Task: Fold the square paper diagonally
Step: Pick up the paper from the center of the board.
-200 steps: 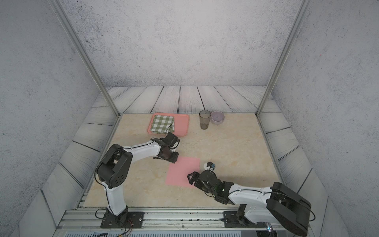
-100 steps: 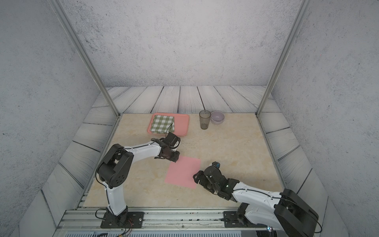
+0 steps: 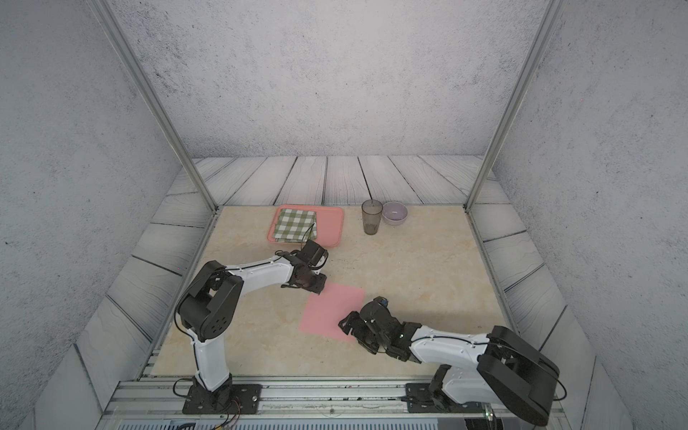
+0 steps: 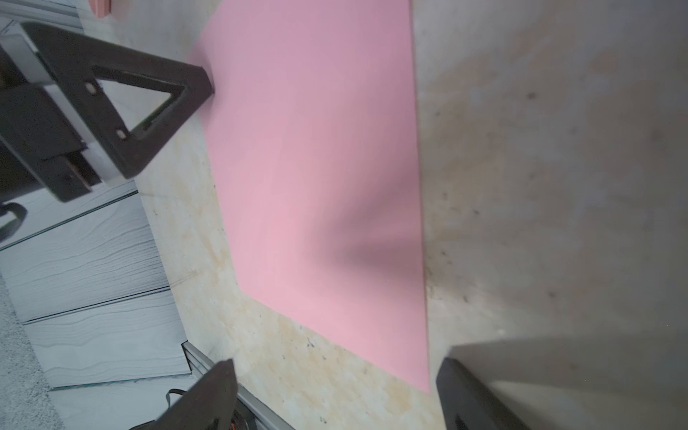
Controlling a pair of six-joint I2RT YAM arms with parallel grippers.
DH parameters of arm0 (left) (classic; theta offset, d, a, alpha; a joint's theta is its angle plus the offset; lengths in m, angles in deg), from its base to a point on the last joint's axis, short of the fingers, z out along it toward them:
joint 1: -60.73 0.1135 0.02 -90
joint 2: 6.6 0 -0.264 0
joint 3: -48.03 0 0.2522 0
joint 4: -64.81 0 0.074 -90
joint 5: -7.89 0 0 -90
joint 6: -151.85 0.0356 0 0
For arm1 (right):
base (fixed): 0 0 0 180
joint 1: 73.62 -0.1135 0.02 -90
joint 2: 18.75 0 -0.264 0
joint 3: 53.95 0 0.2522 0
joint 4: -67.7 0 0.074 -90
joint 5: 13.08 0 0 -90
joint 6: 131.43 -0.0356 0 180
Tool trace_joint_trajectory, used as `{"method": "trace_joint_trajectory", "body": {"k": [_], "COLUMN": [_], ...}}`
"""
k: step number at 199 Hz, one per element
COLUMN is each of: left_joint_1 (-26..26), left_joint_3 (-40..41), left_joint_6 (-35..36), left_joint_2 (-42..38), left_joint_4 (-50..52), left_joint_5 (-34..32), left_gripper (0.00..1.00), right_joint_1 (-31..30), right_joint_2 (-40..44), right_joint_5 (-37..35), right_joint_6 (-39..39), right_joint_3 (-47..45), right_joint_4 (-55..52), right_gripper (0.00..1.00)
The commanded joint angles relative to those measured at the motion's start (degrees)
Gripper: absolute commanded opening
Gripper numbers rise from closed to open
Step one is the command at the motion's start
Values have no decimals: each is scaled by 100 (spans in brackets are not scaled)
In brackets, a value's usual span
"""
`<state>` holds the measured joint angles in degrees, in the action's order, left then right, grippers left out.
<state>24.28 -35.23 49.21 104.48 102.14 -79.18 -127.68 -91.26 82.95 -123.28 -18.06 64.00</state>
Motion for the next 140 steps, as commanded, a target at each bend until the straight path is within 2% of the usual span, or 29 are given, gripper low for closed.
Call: {"method": "trace_joint_trajectory", "body": {"k": [1, 41, 95, 117, 140], "left_joint_1": [-56, -64, -82, -82, -91], "left_joint_3": [438, 495, 604, 648, 708], "left_joint_6": [-114, -141, -182, -195, -228], "left_joint_2": [713, 687, 660, 647, 625], "left_joint_4": [670, 666, 588, 556, 517], "left_joint_5": [334, 348, 348, 339, 348], "left_gripper": [47, 47, 47, 47, 47], "right_joint_1": [-25, -20, -14, -11, -14], "right_joint_2": [-496, -983, -1495, -1504, -1340], "right_joint_5": [-13, -161, -326, -515, -673], "right_joint_6": [-69, -115, 251, 395, 825], "right_joint_3": [-105, -200, -196, -481, -593], "right_joint_4": [-200, 544, 1588, 2252, 2462], "right_gripper": [89, 89, 89, 89, 90]}}
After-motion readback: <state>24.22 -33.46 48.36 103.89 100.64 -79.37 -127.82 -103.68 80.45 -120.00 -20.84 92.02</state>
